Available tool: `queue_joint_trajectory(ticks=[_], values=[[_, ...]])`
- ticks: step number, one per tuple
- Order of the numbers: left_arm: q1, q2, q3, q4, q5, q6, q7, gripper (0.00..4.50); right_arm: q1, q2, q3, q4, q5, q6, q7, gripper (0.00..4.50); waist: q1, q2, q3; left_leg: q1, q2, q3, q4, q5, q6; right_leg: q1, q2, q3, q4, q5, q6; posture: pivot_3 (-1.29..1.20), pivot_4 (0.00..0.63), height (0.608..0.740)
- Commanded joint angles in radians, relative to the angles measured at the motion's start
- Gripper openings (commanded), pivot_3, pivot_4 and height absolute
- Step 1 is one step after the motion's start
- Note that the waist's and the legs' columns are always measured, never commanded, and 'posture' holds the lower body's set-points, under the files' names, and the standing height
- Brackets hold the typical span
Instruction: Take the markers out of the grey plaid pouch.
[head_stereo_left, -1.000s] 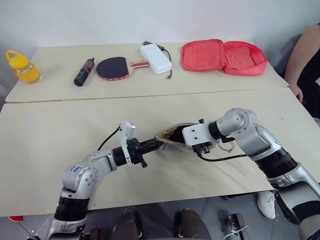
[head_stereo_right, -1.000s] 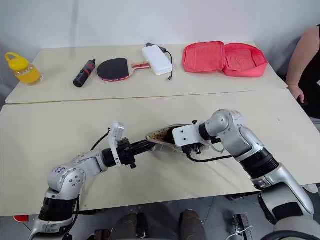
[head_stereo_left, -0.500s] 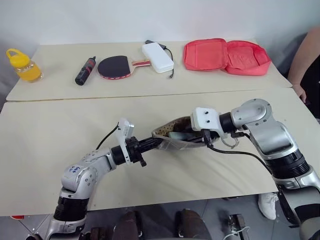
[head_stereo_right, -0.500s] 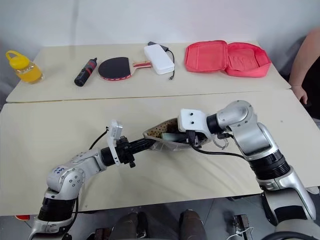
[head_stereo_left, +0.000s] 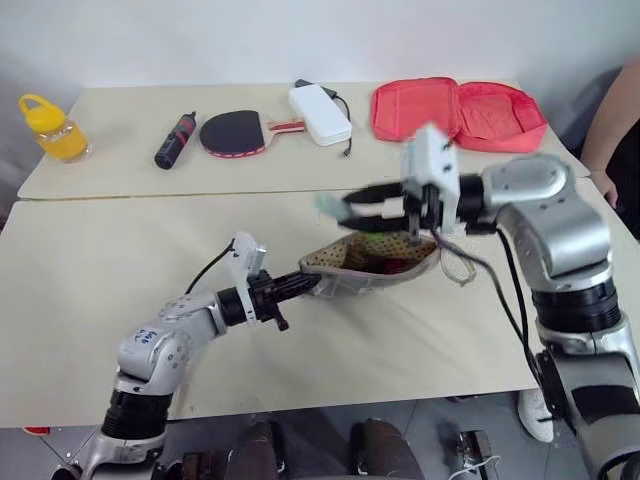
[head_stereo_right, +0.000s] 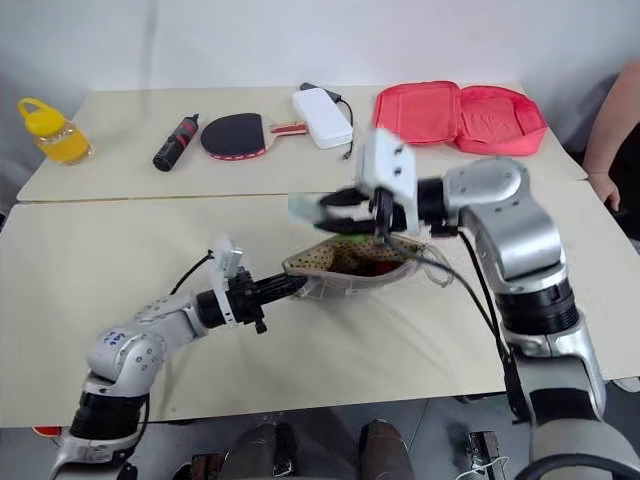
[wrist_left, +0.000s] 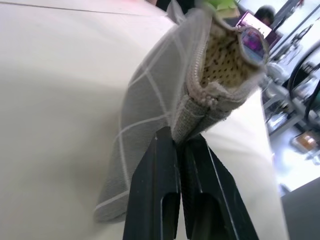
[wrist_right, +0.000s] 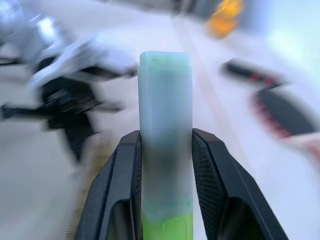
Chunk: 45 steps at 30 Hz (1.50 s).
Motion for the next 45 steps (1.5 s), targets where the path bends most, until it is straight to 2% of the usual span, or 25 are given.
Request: queue_joint_trajectory(ticks=[1, 7, 11, 16, 18, 20, 25, 28, 34, 37, 42, 43, 45], values=[[0.004, 0.002, -0.001, 0.006, 0.019, -0.02, -0.01, 0.0, -0.04, -0.055, -0.014, 0.137, -0.108, -0.159, -0.062, 1.05, 0.0, 0.0, 0.0, 0.0, 0.0, 0.0, 0.0, 0.0, 0.0, 0.0, 0.0, 0.0, 0.0, 0.0, 0.0, 0.0, 0.15, 0.74], [0.004, -0.031, -0.011, -0.008, 0.014, -0.019, 0.005, 0.0, 0.01, -0.183, 0.174, 0.462, -0.446, -0.504, -0.141, 1.05, 0.0, 0.0, 0.0, 0.0, -0.001, 0.001, -0.001, 0.0, 0.0, 0.0, 0.0, 0.0, -0.002, 0.0, 0.0, 0.0, 0.15, 0.74], [0.004, -0.029, -0.011, -0.013, 0.013, -0.012, 0.002, 0.0, 0.038, -0.178, 0.223, 0.632, -0.531, -0.637, -0.19, 1.05, -0.004, 0.001, 0.001, 0.0, 0.0, 0.002, -0.002, 0.0, 0.0, -0.001, 0.0, 0.0, -0.002, 0.0, 0.0, 0.0, 0.15, 0.74], [0.008, -0.032, -0.016, -0.024, 0.014, -0.006, 0.003, 0.0, 0.015, -0.172, 0.252, 0.756, -0.599, -0.703, -0.223, 1.05, -0.022, 0.003, 0.003, 0.0, 0.0, 0.003, -0.002, 0.0, 0.0, -0.001, 0.0, 0.001, -0.001, 0.0, 0.0, 0.0, 0.15, 0.74], [0.009, -0.038, -0.019, -0.03, 0.012, -0.003, 0.007, 0.0, 0.007, -0.158, 0.241, 0.791, -0.582, -0.706, -0.213, 1.05, -0.024, 0.003, 0.003, 0.0, 0.0, 0.003, -0.001, 0.0, 0.0, -0.001, 0.0, 0.002, -0.001, 0.0, 0.0, 0.0, 0.15, 0.74], [0.008, -0.04, -0.016, -0.03, 0.012, -0.004, 0.009, 0.0, 0.002, -0.149, 0.231, 0.799, -0.57, -0.708, -0.202, 1.81, -0.025, 0.003, 0.003, 0.0, 0.0, 0.003, -0.001, 0.0, 0.0, -0.001, 0.0, 0.002, -0.001, 0.0, 0.0, 0.0, 0.15, 0.74], [0.007, -0.04, -0.01, -0.028, 0.013, -0.004, 0.013, 0.0, -0.024, -0.15, 0.177, 0.745, -0.519, -0.687, -0.166, 3.36, -0.025, 0.003, 0.003, 0.0, 0.0, 0.002, -0.001, 0.0, 0.0, -0.001, 0.0, 0.002, 0.0, 0.0, 0.0, 0.0, 0.15, 0.74], [0.011, -0.039, -0.006, -0.032, 0.008, 0.0, 0.016, 0.0, -0.043, -0.155, 0.133, 0.626, -0.447, -0.615, -0.106, 3.36, -0.025, 0.004, 0.004, 0.0, 0.0, 0.002, -0.001, 0.0, 0.0, -0.001, 0.0, 0.002, 0.0, 0.0, 0.001, 0.0, 0.15, 0.74], [0.009, -0.055, 0.011, -0.028, -0.014, 0.013, 0.025, 0.0, -0.048, -0.082, 0.0, 0.223, -0.103, -0.212, 0.014, 3.36, -0.021, 0.005, 0.004, 0.0, 0.001, 0.001, -0.001, 0.0, 0.0, -0.001, 0.001, 0.002, 0.001, 0.0, 0.0, 0.0, 0.15, 0.74], [-0.002, -0.057, 0.027, -0.024, -0.027, 0.025, 0.031, 0.0, 0.021, -0.096, -0.012, 0.03, 0.057, -0.023, 0.084, 2.78, -0.008, 0.004, 0.004, -0.001, 0.0, -0.001, -0.001, 0.0, 0.0, 0.0, 0.0, 0.0, 0.0, 0.0, 0.0, 0.0, 0.15, 0.74], [-0.004, -0.061, 0.04, -0.026, -0.042, 0.041, 0.04, 0.0, 0.134, -0.165, 0.02, -0.181, 0.157, 0.162, 0.121, 0.96, 0.007, 0.004, 0.004, -0.006, -0.001, -0.004, 0.002, -0.002, 0.001, -0.001, 0.0, 0.0, -0.002, 0.0, 0.001, 0.0, 0.15, 0.74], [-0.001, -0.058, 0.033, -0.028, -0.034, 0.038, 0.037, 0.0, 0.142, -0.18, 0.032, -0.191, 0.14, 0.167, 0.118, 0.71, 0.006, 0.004, 0.004, -0.007, -0.001, -0.004, 0.003, -0.002, 0.002, -0.002, 0.0, -0.001, -0.002, 0.0, 0.001, 0.0, 0.15, 0.74], [0.005, -0.061, 0.028, -0.035, -0.034, 0.04, 0.036, 0.0, 0.159, -0.229, 0.101, -0.173, 0.014, 0.087, 0.107, 0.01, 0.005, 0.004, 0.004, -0.008, -0.001, -0.005, 0.004, -0.002, 0.002, -0.002, 0.0, -0.001, -0.002, 0.0, 0.001, 0.0, 0.15, 0.74]])
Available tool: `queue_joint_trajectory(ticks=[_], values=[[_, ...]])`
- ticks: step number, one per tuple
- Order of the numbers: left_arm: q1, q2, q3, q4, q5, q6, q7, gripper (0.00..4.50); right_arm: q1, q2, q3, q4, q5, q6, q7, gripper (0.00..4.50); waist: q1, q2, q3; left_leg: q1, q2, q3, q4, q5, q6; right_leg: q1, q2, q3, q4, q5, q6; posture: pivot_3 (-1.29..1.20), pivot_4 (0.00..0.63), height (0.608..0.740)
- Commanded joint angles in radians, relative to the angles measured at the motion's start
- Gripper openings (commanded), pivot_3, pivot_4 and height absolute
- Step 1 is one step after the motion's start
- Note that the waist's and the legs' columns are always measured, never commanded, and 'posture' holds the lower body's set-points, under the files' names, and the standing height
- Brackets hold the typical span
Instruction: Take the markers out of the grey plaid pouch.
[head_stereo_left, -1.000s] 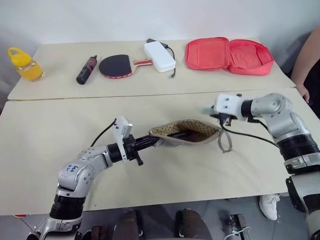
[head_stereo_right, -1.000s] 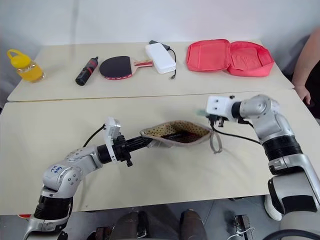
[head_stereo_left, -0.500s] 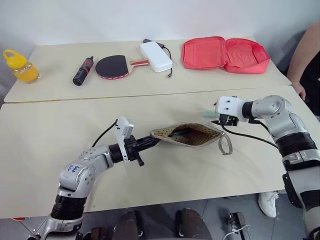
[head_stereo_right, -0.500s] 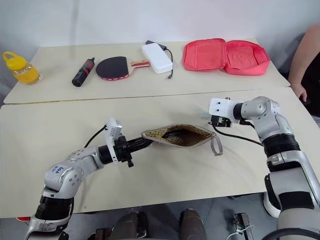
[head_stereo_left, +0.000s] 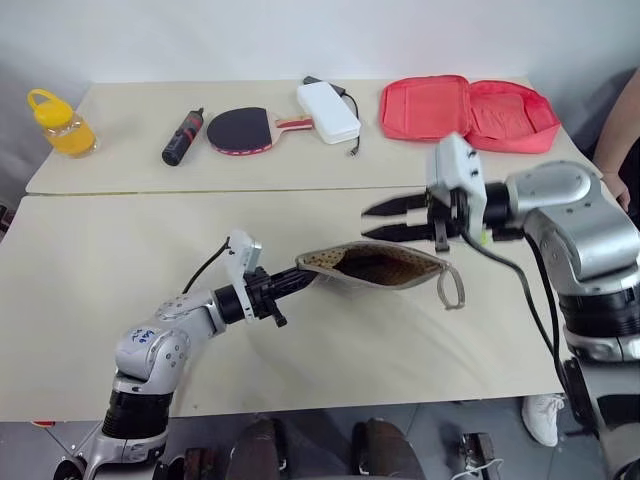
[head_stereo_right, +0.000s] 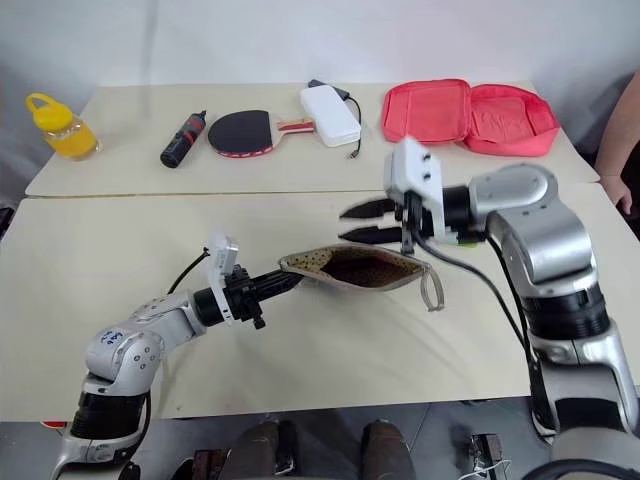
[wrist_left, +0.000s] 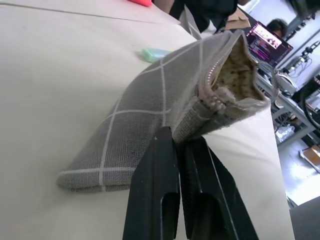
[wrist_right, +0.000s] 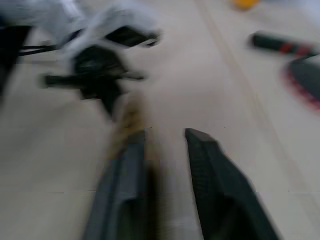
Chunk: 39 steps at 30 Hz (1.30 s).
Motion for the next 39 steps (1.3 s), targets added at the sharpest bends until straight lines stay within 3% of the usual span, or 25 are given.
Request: queue_joint_trajectory(ticks=[1, 13, 16, 23, 26, 30, 39], values=[[0.007, -0.007, -0.004, -0.037, -0.018, 0.002, -0.004, 0.0, 0.012, -0.075, 0.079, -0.004, -0.158, -0.107, -0.025, 0.01, -0.003, 0.0, 0.0, 0.0, 0.0, 0.0, 0.0, 0.0, 0.0, 0.0, 0.0, 0.0, 0.0, 0.0, 0.0, 0.0, 0.15, 0.74], [-0.049, -0.069, -0.02, -0.06, -0.087, 0.123, 0.054, 0.0, 0.04, -0.014, 0.217, 0.13, -0.421, -0.375, -0.126, 0.01, 0.001, 0.0, 0.0, -0.002, 0.0, -0.001, 0.001, 0.0, 0.0, 0.0, 0.001, -0.001, 0.0, 0.0, 0.001, 0.0, 0.15, 0.74], [-0.052, -0.076, -0.032, -0.098, -0.136, 0.206, 0.072, 0.0, 0.015, -0.037, 0.176, 0.162, -0.391, -0.368, -0.082, 0.01, -0.001, -0.001, 0.0, -0.002, 0.0, -0.002, 0.002, 0.001, 0.0, 0.0, 0.001, -0.002, 0.0, 0.0, 0.001, 0.0, 0.15, 0.74], [-0.132, -0.152, 0.105, -0.073, -0.394, 0.376, 0.202, 0.0, -0.031, -0.13, 0.116, 0.066, -0.218, -0.179, 0.128, 0.01, -0.003, -0.001, 0.001, -0.003, 0.0, -0.005, 0.002, 0.001, 0.0, 0.0, 0.001, -0.003, 0.0, 0.0, 0.001, 0.0, 0.15, 0.74], [-0.134, -0.175, 0.131, -0.053, -0.447, 0.399, 0.252, 0.0, -0.055, -0.128, 0.14, 0.043, -0.208, -0.131, 0.142, 0.01, -0.007, -0.001, 0.001, -0.002, 0.001, -0.005, 0.002, 0.001, 0.0, 0.0, 0.001, -0.003, 0.001, 0.0, 0.001, 0.0, 0.15, 0.74], [-0.068, -0.063, -0.053, -0.047, -0.192, 0.271, 0.18, 0.0, -0.02, -0.078, 0.257, 0.132, -0.373, -0.263, 0.063, 0.01, -0.004, -0.002, 0.0, -0.001, 0.0, -0.005, 0.002, 0.001, 0.0, 0.001, 0.001, -0.003, 0.0, 0.0, 0.001, 0.0, 0.15, 0.74], [-0.043, -0.115, -0.044, 0.05, -0.13, 0.159, 0.166, 0.0, -0.04, 0.008, 0.287, 0.302, -0.51, -0.463, -0.038, 0.01, -0.005, -0.002, 0.0, -0.002, 0.0, -0.004, 0.003, 0.001, -0.001, 0.001, 0.002, -0.003, 0.001, 0.0, 0.001, 0.0, 0.15, 0.74]])
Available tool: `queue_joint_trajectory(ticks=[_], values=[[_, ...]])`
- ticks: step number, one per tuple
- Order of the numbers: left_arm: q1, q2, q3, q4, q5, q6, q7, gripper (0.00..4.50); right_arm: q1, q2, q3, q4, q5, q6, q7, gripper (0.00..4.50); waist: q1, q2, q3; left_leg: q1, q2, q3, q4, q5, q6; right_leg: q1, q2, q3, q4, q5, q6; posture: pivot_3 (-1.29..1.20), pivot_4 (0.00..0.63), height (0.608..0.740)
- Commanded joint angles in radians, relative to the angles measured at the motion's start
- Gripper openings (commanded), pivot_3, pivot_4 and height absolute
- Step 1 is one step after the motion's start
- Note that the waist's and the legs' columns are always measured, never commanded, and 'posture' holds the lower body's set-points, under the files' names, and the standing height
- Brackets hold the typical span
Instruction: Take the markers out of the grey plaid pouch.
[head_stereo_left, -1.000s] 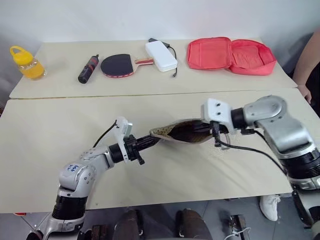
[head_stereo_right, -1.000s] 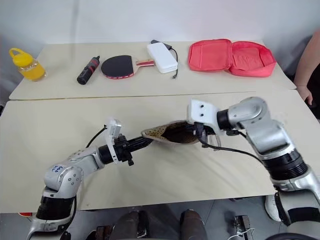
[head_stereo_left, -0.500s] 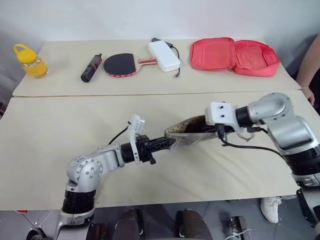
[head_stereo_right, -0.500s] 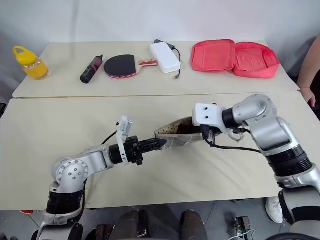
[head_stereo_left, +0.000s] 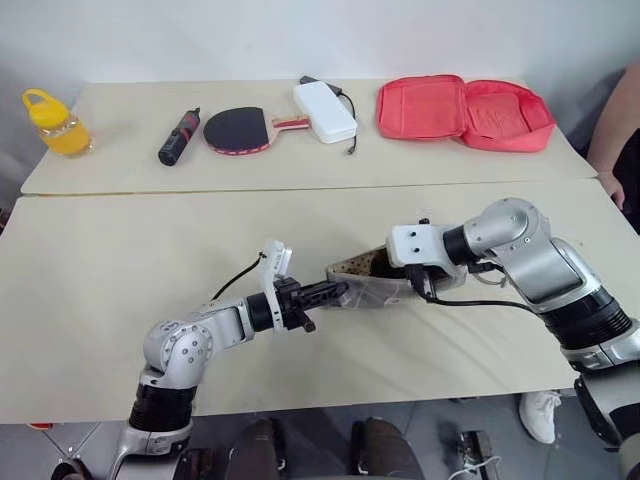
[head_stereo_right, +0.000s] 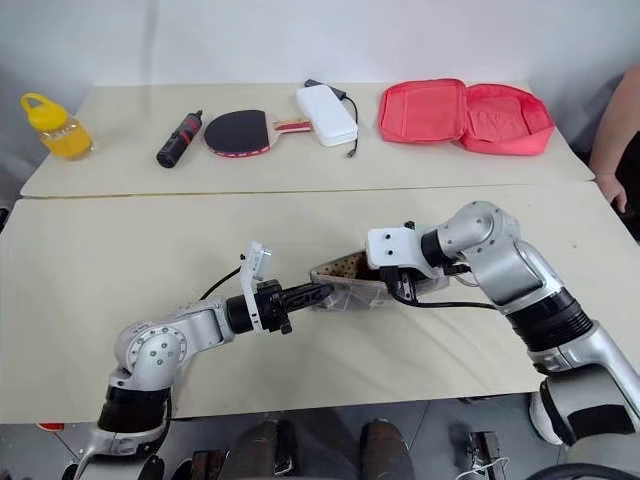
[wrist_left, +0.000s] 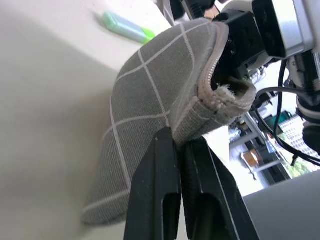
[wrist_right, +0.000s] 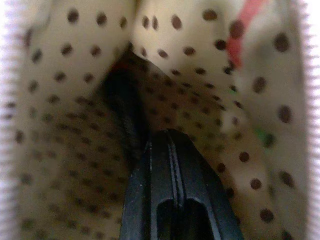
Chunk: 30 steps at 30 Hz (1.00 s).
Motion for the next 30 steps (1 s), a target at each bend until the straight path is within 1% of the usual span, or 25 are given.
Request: queue_joint_trajectory(ticks=[1, 5, 6, 8, 13, 16, 21, 26, 28, 30], values=[[-0.001, 0.003, -0.005, 0.018, 0.05, -0.044, -0.011, 0.0, -0.025, 0.013, -0.006, 0.047, -0.043, -0.079, -0.016, 0.01, 0.001, 0.0, 0.0, 0.0, 0.0, 0.0, 0.0, 0.0, 0.0, 0.0, 0.0, 0.0, 0.0, 0.0, 0.0, 0.0, 0.15, 0.74], [-0.01, 0.012, -0.016, 0.017, 0.068, -0.06, -0.032, 0.0, -0.026, 0.01, -0.012, 0.082, -0.062, -0.112, -0.003, 0.01, 0.002, 0.0, 0.0, 0.0, 0.0, 0.0, 0.0, 0.0, 0.0, 0.0, 0.0, 0.0, 0.0, 0.0, 0.0, 0.0, 0.15, 0.74], [-0.011, 0.02, -0.025, 0.013, 0.078, -0.061, -0.038, 0.0, -0.023, 0.01, -0.025, 0.075, -0.037, -0.082, 0.018, 0.18, 0.002, 0.0, 0.0, 0.0, 0.0, 0.0, 0.0, 0.0, 0.0, 0.0, 0.0, 0.0, 0.0, 0.0, 0.0, 0.0, 0.15, 0.74], [-0.007, 0.029, -0.034, 0.005, 0.09, -0.065, -0.046, 0.0, -0.019, 0.004, -0.039, 0.06, -0.014, -0.061, 0.04, 0.58, 0.002, 0.0, 0.0, 0.0, 0.0, 0.0, 0.0, 0.0, 0.0, 0.0, 0.0, 0.0, 0.0, 0.0, 0.0, 0.0, 0.15, 0.74], [0.0, 0.029, -0.037, -0.007, 0.095, -0.062, -0.058, 0.0, 0.004, -0.003, -0.038, 0.018, 0.012, -0.053, 0.087, 2.26, 0.001, 0.0, 0.0, 0.0, 0.0, 0.0, 0.0, 0.0, 0.0, 0.0, 0.0, 0.0, 0.001, 0.0, 0.0, 0.0, 0.15, 0.74], [-0.003, 0.022, -0.032, -0.007, 0.09, -0.054, -0.053, 0.0, 0.014, 0.003, -0.016, 0.051, -0.039, -0.104, 0.052, 2.26, 0.001, 0.0, 0.0, 0.0, 0.0, 0.0, 0.0, 0.0, 0.0, 0.0, 0.0, 0.0, 0.001, 0.0, 0.0, 0.0, 0.15, 0.74], [0.0, 0.023, -0.027, -0.015, 0.088, -0.05, -0.049, 0.0, 0.042, 0.006, -0.011, 0.046, -0.041, -0.095, 0.067, 2.26, 0.001, 0.0, 0.0, 0.0, 0.0, 0.0, 0.0, 0.0, 0.0, 0.0, 0.0, 0.0, 0.001, 0.0, 0.0, 0.0, 0.15, 0.74], [0.005, 0.024, -0.035, -0.015, 0.1, -0.057, -0.05, 0.0, 0.063, 0.011, -0.005, 0.038, -0.047, -0.15, 0.072, 2.26, 0.0, 0.0, 0.0, 0.0, 0.0, 0.0, 0.0, 0.0, 0.0, 0.0, 0.0, 0.0, 0.001, 0.0, 0.0, 0.0, 0.15, 0.74], [0.004, 0.018, -0.034, -0.014, 0.098, -0.057, -0.046, 0.0, 0.071, 0.024, -0.018, 0.013, -0.011, -0.121, 0.087, 2.26, -0.002, 0.0, 0.0, 0.0, 0.0, 0.0, 0.0, 0.0, 0.0, 0.0, 0.0, 0.0, 0.001, 0.0, 0.0, 0.0, 0.15, 0.74], [0.003, 0.018, -0.037, -0.018, 0.102, -0.064, -0.048, 0.0, 0.076, 0.02, -0.01, 0.011, -0.022, -0.118, 0.092, 2.26, -0.002, 0.0, 0.0, 0.001, 0.0, 0.0, 0.0, 0.0, 0.0, 0.0, 0.0, 0.0, 0.001, 0.0, 0.0, 0.0, 0.15, 0.74]])
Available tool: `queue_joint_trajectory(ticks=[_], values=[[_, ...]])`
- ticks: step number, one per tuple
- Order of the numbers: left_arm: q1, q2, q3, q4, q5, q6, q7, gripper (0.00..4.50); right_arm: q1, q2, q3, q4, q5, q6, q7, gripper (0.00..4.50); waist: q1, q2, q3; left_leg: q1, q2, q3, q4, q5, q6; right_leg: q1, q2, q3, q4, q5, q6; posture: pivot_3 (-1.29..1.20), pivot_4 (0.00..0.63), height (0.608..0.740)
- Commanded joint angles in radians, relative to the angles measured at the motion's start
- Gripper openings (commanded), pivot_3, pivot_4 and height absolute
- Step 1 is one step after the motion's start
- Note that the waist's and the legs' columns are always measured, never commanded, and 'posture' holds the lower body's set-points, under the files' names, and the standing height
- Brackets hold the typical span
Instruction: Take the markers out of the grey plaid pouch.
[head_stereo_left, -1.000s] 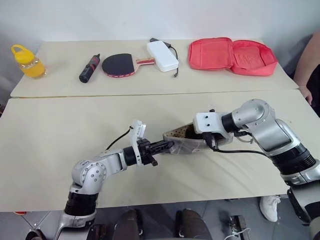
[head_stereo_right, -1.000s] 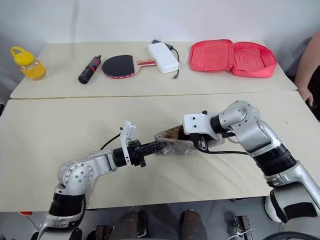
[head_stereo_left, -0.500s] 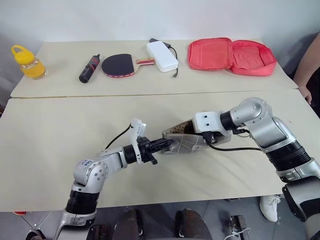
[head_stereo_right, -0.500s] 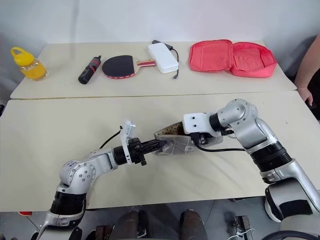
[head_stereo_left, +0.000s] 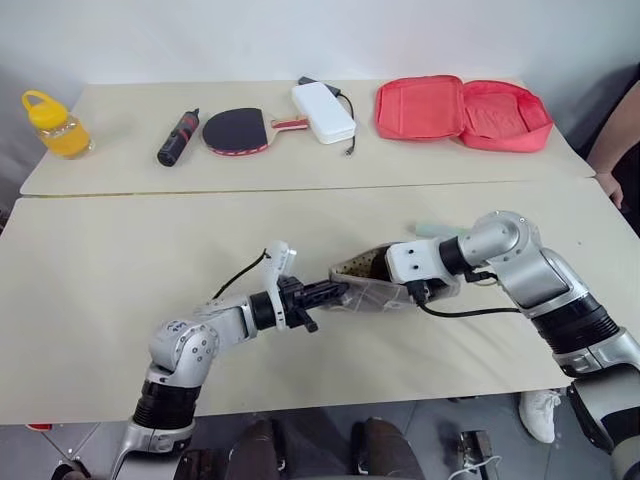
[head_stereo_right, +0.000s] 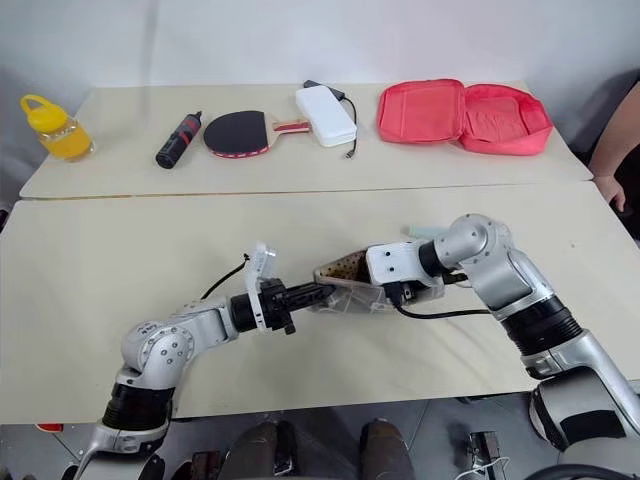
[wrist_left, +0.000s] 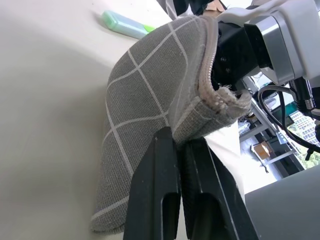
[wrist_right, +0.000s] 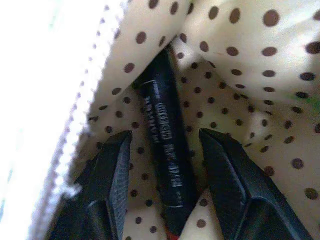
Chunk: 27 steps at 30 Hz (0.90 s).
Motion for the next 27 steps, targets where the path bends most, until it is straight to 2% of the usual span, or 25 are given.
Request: queue_joint_trajectory(ticks=[1, 7, 14, 17, 20, 27], values=[[0.008, 0.006, 0.007, -0.026, 0.019, -0.014, 0.004, 0.0, 0.019, -0.001, 0.0, -0.028, 0.0, 0.005, 0.02, 2.26, 0.0, 0.0, 0.0, 0.0, 0.0, 0.0, 0.0, 0.0, 0.0, 0.0, 0.0, 0.0, 0.0, 0.0, 0.0, 0.0, 0.15, 0.74], [0.006, 0.006, 0.012, -0.029, 0.02, -0.01, 0.008, 0.0, 0.029, 0.021, 0.027, 0.021, -0.072, -0.066, -0.034, 2.26, -0.002, 0.0, 0.0, 0.001, 0.0, 0.0, 0.0, 0.0, 0.0, 0.0, 0.0, 0.0, 0.0, 0.0, 0.0, 0.0, 0.15, 0.74], [0.011, 0.006, 0.015, -0.036, 0.014, -0.001, 0.012, 0.0, 0.024, 0.046, 0.039, 0.066, -0.119, -0.076, -0.05, 2.26, -0.012, -0.001, 0.0, 0.015, 0.0, 0.0, -0.001, 0.0, 0.0, 0.015, 0.0, 0.001, -0.002, 0.0, -0.001, 0.0, 0.15, 0.74], [0.011, 0.005, 0.014, -0.038, 0.013, -0.001, 0.013, 0.0, 0.021, 0.047, 0.032, 0.067, -0.12, -0.079, -0.045, 1.63, -0.014, -0.001, -0.001, 0.015, 0.0, 0.0, -0.001, 0.0, 0.0, 0.016, 0.0, 0.001, -0.002, 0.0, -0.001, 0.0, 0.15, 0.74], [0.012, 0.003, 0.014, -0.039, 0.013, -0.001, 0.014, 0.0, 0.018, 0.046, 0.027, 0.061, -0.117, -0.065, -0.034, 0.64, -0.016, -0.001, -0.001, 0.015, 0.0, 0.0, -0.001, 0.0, 0.0, 0.016, 0.0, 0.001, -0.002, 0.0, -0.001, 0.0, 0.15, 0.74], [0.012, 0.016, 0.005, -0.048, 0.026, -0.006, 0.009, 0.0, 0.023, 0.038, -0.035, -0.003, -0.035, 0.014, -0.001, 0.55, -0.014, -0.001, -0.001, 0.015, 0.0, -0.001, -0.002, 0.0, 0.0, 0.015, 0.0, 0.0, -0.002, 0.0, -0.001, 0.0, 0.15, 0.74]])
